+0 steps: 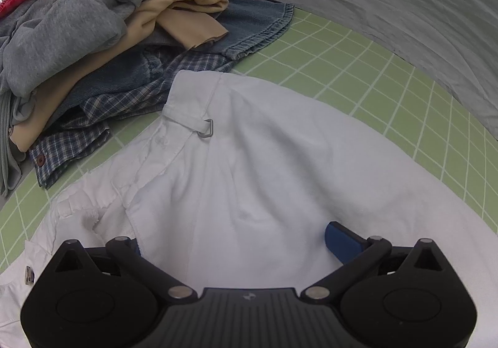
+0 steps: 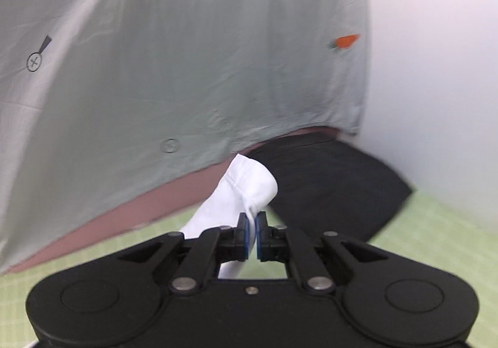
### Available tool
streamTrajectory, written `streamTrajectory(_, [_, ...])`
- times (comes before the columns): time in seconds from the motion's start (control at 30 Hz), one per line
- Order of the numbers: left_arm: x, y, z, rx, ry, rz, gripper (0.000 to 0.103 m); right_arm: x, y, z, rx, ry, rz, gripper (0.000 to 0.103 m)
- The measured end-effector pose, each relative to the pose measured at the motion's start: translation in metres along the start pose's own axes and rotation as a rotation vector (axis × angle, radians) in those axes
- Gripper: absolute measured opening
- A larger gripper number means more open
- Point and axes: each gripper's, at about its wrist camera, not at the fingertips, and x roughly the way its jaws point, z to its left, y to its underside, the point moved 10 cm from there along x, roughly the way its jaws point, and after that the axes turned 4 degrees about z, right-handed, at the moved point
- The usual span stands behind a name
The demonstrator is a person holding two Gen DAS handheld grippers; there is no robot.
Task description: Fold clothes
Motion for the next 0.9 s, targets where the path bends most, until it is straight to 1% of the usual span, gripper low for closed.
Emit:
streamTrajectory(0.07, [0.0, 0.0, 0.0, 0.003, 0.002, 0.001, 0.103, -0.006, 0.009, -0.022, 0.04, 0.028, 0.028, 0.004])
streamTrajectory(0.13, [0.001, -0.001, 0.0, 0.007, 0.004, 0.0, 0.103, -0.005, 0.025, -0.036, 0.08, 0.049, 0.062, 0.004])
streamTrajectory(0.17, [0.001, -0.001, 0.0, 0.009, 0.005, -0.001, 0.103, -0.004, 0.033, -0.039, 0.085, 0.069, 0.076, 0.004])
streamTrajectory(0.27, [0.001, -0.001, 0.001, 0.009, 0.005, -0.004, 0.103, 0.002, 0.053, -0.044, 0.046, 0.133, 0.123, 0.005])
streamTrajectory(0.37, [0.001, -0.001, 0.001, 0.009, 0.006, -0.006, 0.103, 0.011, 0.066, -0.051, 0.106, 0.125, 0.158, 0.005])
streamTrajectory(0.47, [0.001, -0.001, 0.001, 0.007, 0.005, -0.009, 0.103, 0.023, 0.059, -0.051, 0.162, 0.102, 0.158, 0.005])
streamTrajectory(0.53, [0.0, -0.001, 0.001, 0.005, 0.004, -0.012, 0.103, 0.035, 0.044, -0.038, 0.155, 0.07, 0.148, 0.005])
streamTrajectory(0.63, [0.0, -0.001, 0.001, 0.002, 0.004, -0.014, 0.103, 0.056, 0.01, 0.001, 0.084, 0.025, 0.109, 0.004])
streamTrajectory(0.73, [-0.001, -0.001, 0.001, 0.002, 0.004, -0.016, 0.103, 0.083, -0.025, 0.065, -0.011, -0.015, 0.054, 0.005])
streamTrajectory(0.77, [-0.001, -0.001, 0.001, 0.002, 0.004, -0.017, 0.103, 0.093, -0.032, 0.091, -0.051, -0.055, 0.047, 0.006])
streamTrajectory(0.8, [-0.001, -0.002, 0.001, 0.002, 0.004, -0.018, 0.103, 0.101, -0.034, 0.115, -0.092, -0.111, 0.054, 0.014])
streamTrajectory(0.83, [-0.001, -0.002, 0.001, 0.002, 0.004, -0.019, 0.103, 0.107, -0.034, 0.139, -0.131, -0.183, 0.074, 0.026])
streamTrajectory(0.87, [-0.002, -0.002, 0.001, 0.002, 0.004, -0.02, 0.103, 0.108, -0.032, 0.153, -0.147, -0.234, 0.086, 0.032])
streamTrajectory(0.9, [-0.002, -0.001, 0.001, 0.001, 0.004, -0.022, 0.103, 0.105, -0.032, 0.156, -0.139, -0.253, 0.076, 0.039])
